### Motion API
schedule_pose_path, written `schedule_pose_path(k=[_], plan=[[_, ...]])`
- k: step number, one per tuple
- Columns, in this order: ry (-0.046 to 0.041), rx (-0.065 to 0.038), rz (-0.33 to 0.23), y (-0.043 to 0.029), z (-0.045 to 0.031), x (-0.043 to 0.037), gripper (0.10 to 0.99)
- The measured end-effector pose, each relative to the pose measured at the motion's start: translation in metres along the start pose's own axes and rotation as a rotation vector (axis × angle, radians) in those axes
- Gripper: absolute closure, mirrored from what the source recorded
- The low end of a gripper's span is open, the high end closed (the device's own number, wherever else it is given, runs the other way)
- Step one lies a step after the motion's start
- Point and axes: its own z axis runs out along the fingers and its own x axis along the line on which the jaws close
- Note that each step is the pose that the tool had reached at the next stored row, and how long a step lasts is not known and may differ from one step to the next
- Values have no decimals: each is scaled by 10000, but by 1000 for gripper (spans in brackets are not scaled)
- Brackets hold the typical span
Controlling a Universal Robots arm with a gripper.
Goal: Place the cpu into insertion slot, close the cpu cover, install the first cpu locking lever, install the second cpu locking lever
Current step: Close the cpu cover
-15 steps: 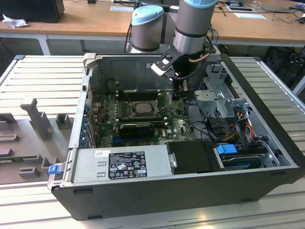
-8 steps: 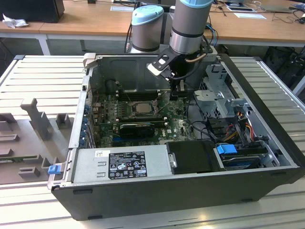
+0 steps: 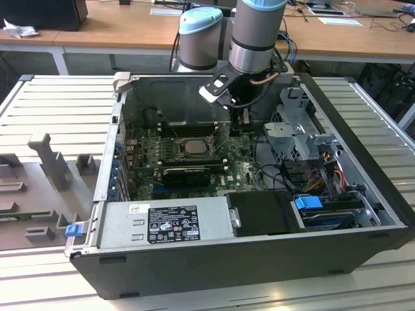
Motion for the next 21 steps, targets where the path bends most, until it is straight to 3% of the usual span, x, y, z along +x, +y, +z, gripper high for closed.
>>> schedule_pose_path(k=[21], plan=[[2,0,0,-121,0,2,980]])
